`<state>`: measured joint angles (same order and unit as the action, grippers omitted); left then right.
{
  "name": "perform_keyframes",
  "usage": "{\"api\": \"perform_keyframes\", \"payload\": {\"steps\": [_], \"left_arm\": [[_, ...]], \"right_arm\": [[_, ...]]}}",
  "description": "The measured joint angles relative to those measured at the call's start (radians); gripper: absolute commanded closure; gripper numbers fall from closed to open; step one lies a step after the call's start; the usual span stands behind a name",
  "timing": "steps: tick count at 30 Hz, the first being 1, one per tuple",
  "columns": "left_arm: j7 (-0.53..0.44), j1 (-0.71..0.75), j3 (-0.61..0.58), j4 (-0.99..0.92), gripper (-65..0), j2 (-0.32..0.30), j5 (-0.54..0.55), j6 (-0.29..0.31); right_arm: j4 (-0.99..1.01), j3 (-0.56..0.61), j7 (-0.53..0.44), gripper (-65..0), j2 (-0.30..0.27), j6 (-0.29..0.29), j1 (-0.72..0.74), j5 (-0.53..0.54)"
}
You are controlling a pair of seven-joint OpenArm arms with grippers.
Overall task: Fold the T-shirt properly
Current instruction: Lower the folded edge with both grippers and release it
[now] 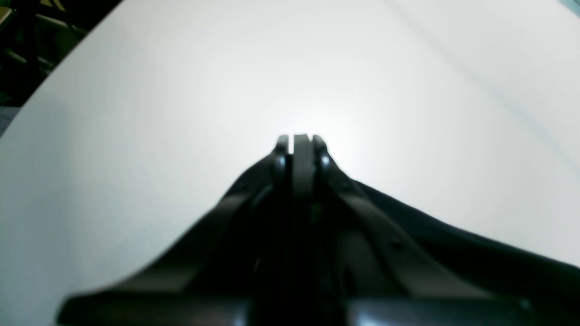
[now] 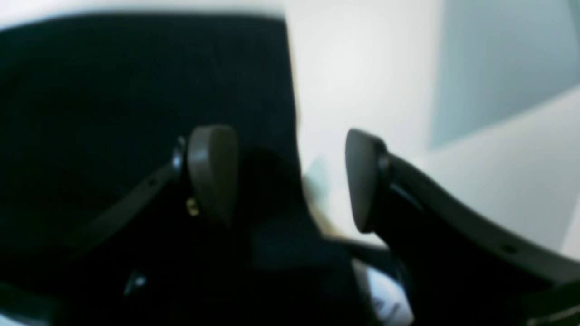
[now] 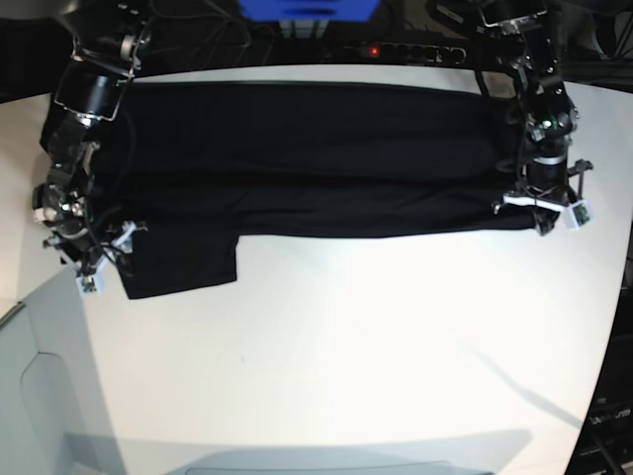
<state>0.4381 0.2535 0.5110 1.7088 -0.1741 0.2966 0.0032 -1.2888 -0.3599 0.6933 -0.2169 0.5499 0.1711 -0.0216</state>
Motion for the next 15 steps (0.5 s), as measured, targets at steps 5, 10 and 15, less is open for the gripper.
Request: {"api": "perform_keyframes", "payload": {"steps": [5,10,15], "left_arm": [[0.000,0.001,0.000,0.000,-0.1,0.000,0.001,0.000],[0.000,0.001,0.000,0.000,-0.1,0.000,0.000,0.000],[0.000,0.001,0.000,0.000,-0.1,0.000,0.000,0.000]], "right_arm": [[0.053,0.006,-0.033,-37.4,-0.008,-0.002,0.009,0.013],[0.061,0.061,-0.044,-19.5,-0.018,-0.003,0.008,0.026],[0.062,0.062,-0.050,0.0,-0.005,-0.003,0.011,0.026]]}}
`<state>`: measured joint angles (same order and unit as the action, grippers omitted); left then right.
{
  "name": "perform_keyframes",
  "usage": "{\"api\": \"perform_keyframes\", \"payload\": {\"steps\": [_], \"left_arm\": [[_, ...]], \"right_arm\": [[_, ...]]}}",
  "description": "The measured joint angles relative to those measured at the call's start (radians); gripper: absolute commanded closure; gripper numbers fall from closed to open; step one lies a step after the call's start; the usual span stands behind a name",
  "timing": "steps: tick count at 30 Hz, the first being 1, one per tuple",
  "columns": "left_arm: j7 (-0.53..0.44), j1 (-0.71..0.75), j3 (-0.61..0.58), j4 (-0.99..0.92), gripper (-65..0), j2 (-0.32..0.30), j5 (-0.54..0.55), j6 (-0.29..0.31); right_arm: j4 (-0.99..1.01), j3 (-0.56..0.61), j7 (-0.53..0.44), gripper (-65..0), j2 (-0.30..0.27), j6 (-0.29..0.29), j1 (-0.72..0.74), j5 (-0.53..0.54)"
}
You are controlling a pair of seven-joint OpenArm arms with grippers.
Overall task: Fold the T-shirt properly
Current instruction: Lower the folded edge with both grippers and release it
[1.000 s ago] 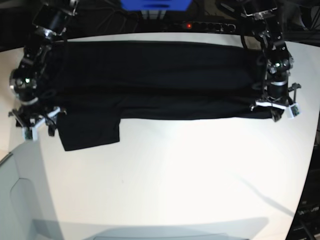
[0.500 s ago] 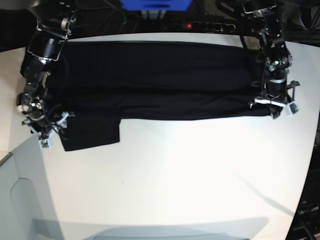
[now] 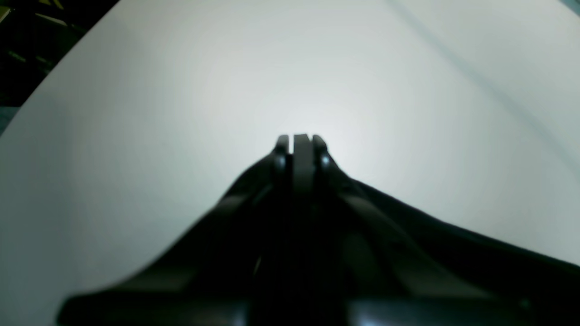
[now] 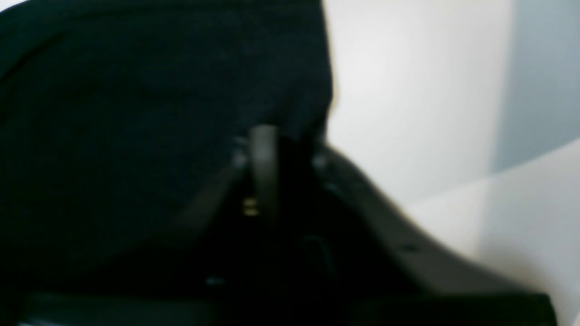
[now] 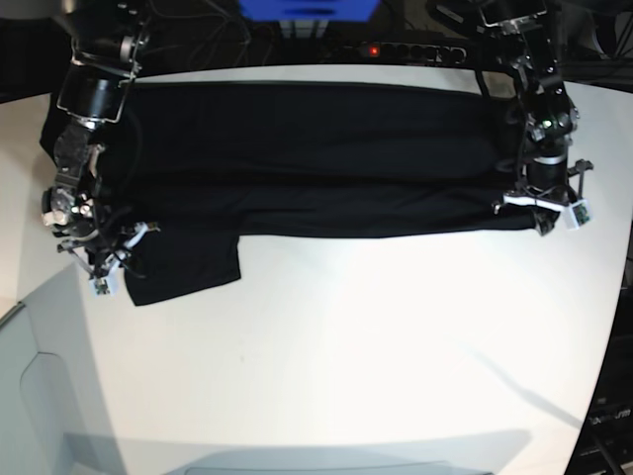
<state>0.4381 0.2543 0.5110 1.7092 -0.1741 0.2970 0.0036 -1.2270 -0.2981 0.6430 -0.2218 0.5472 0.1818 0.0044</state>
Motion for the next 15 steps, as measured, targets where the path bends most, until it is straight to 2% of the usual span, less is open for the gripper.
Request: {"api": "perform_keyframes", "payload": {"steps": [6,12,15], "left_arm": [[0.000,0.000,0.000,0.002,-0.1,0.000,0.000,0.000],[0.000,0.015,0.000,0.065,-0.1,0.001,0.000,0.000],[0.000,0.034,0.000,0.092,-0.1,-0.001,0.000,0.000]], "right_arm": [[-0.098,-0.005,0.061,0.0,0.006,0.006,-0.020,-0.029],[-0.407,-0.007,0.050,0.0,0.002,0.006,-0.098,-0.024],[-0.553,-0.010,0.098,0.0,0.011,0.007,-0.188,-0.027]]}}
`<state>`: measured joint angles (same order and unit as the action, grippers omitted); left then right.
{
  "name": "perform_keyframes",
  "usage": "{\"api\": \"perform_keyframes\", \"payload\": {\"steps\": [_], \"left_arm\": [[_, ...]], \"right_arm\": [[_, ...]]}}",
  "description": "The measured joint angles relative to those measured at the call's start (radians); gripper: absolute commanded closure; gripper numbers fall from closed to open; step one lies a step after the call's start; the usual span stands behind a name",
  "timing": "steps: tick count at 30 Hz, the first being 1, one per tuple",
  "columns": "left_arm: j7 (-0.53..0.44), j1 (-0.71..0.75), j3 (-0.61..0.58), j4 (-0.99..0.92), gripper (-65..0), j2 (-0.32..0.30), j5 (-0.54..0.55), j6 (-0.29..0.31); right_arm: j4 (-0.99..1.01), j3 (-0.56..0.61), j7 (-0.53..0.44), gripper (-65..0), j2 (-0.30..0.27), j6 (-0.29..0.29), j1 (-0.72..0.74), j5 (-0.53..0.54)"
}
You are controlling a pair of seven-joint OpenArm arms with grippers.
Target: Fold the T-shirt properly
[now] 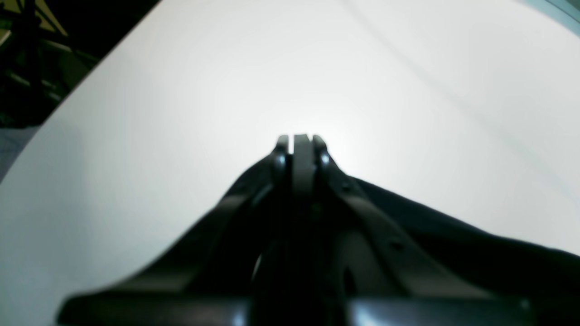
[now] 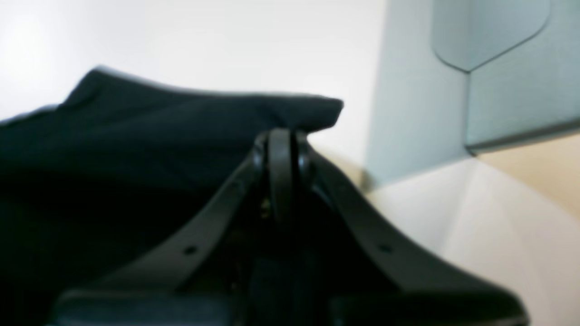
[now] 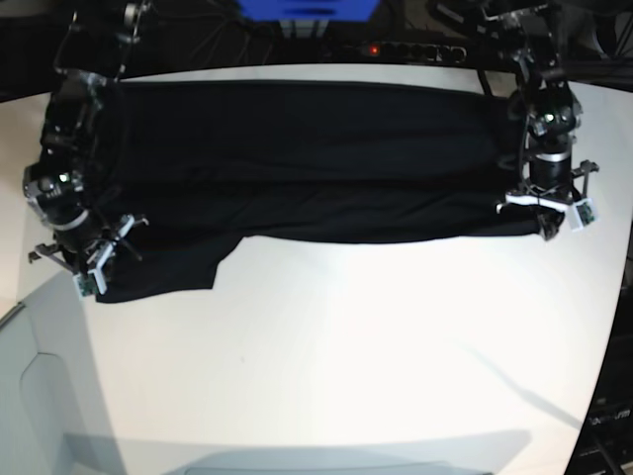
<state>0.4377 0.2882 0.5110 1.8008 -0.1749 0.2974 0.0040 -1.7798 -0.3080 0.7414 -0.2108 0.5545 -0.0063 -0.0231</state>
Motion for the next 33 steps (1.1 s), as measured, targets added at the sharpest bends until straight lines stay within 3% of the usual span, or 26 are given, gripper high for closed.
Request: {"api": "perform_keyframes", "payload": {"steps": [3,7,10,18,33], "left_arm": [[0.000,0.014,0.002,0.023,-0.1,0.002,0.000,-0.001],[-0.004,0.050,0.002,0.053,-0.1,-0.001,0.001,-0.002],[-0.001,0.080,0.002,0.071,-0.1,0.002,0.002,0.000],[0.000,0.128,0.033,0.107,-0.1,0.008,-0.001,-0.002],[-0.001,0.224,0.024,0.117,-0.1,0.034,0.001,0.006]], "right_arm": [[-0.121,-0.065,-0.002,0.0,0.053,0.018,-0.071,0.007],[-0.221,-0.166,-0.008,0.0,0.119,0.128,-0.158,0.010],[-0.230,-0.235,-0.003,0.0,0.168,0.132,-0.224,0.002],[-0.235,-0.335,-0.009,0.0,0.237,0.133,-0.389,0.002],[-0.238,-0.430,-0.019,0.0,0.241,0.133,-0.457,0.012]]}}
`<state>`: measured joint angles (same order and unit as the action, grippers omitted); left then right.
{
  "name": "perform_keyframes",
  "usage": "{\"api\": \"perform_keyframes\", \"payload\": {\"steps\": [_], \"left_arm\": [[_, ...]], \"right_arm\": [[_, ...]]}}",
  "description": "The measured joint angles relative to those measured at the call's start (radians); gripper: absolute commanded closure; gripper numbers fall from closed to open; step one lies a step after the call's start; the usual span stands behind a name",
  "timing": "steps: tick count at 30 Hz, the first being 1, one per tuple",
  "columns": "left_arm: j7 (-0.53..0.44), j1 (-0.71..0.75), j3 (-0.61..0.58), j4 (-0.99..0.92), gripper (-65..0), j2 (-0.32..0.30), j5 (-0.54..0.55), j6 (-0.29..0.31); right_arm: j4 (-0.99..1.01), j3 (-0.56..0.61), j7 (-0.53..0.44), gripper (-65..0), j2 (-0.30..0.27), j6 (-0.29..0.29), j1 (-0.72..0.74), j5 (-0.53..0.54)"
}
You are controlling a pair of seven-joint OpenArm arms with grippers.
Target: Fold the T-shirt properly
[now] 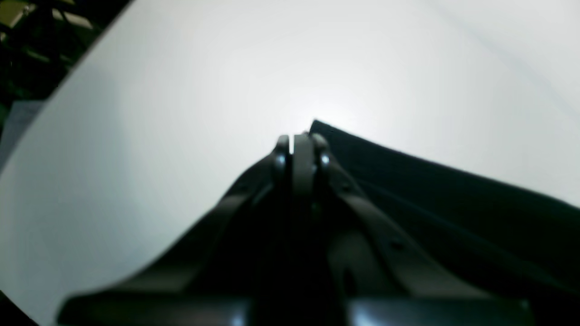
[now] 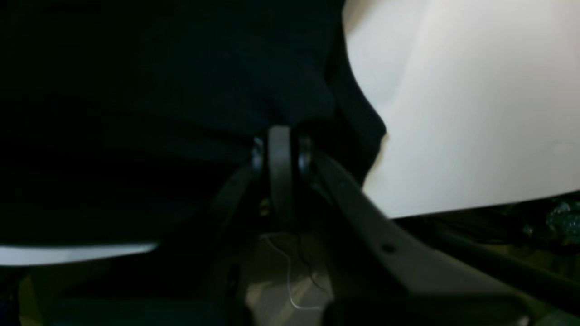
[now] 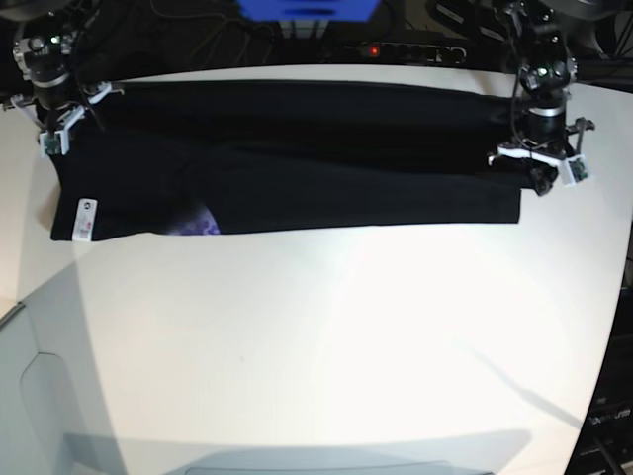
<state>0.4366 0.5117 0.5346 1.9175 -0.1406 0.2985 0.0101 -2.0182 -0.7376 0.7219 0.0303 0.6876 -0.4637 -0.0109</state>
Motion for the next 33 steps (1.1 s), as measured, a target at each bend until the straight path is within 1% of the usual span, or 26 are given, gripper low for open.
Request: {"api": "perform_keyframes", "payload": {"steps": [5,9,15,18,20,22,23,25,27,30,31,33], "left_arm": [[0.001,0.019,0.000,-0.046,-0.1,0.000,0.000,0.000],[-0.006,0.011,0.000,-0.089,-0.1,0.000,0.002,0.000],[-0.005,0.018,-0.001,-0.122,-0.1,0.000,0.002,0.000],[-0.006,0.029,0.000,-0.123,-0.5,-0.004,0.002,0.000],[-0.006,0.046,0.000,-0.122,-1.4,-0.010,0.002,0.000],[-0.006,0.062,-0.001,-0.122,-6.2,-0.011,0.001,0.000],[-0.005,0.067,-0.001,-0.122,-10.6,-0.011,0.001,-0.001],[-0.006,0.074,-0.001,-0.122,-21.0,-0.006,0.001,-0.003],[-0.006,0.091,-0.002,-0.116,-31.5,-0.005,0.002,-0.002],[-0.005,0.112,0.001,-0.102,-44.7,-0.004,0.002,-0.003],[-0.006,0.117,0.003,-0.094,-47.7,-0.003,0.001,-0.006],[-0.008,0.116,0.005,-0.077,-51.1,-0.004,0.002,-0.006]], "right_arm": [[0.001,0.006,0.000,0.0,0.000,0.000,0.000,0.000],[0.003,0.007,0.001,0.0,0.025,0.000,-0.002,-0.004],[0.010,0.007,0.005,0.0,0.022,0.000,-0.008,-0.003],[0.031,0.007,0.008,-7.8,0.022,0.000,-0.025,-0.008],[0.037,0.006,0.011,-15.1,0.022,0.000,-0.031,-0.011],[0.040,0.007,0.011,-22.0,0.022,0.000,-0.029,-0.011],[0.040,0.005,0.010,-25.2,0.022,0.000,-0.027,-0.008],[0.040,-0.002,0.011,-28.9,0.022,0.000,-0.020,-0.017],[0.040,-0.002,0.007,-30.1,0.020,0.000,-0.013,-0.030],[0.021,-0.003,0.012,-30.2,0.023,0.000,0.019,-0.032],[0.015,0.001,0.006,-30.2,0.023,0.000,0.024,-0.027],[0.014,0.004,0.014,-30.2,0.026,0.000,0.038,-0.027]]}}
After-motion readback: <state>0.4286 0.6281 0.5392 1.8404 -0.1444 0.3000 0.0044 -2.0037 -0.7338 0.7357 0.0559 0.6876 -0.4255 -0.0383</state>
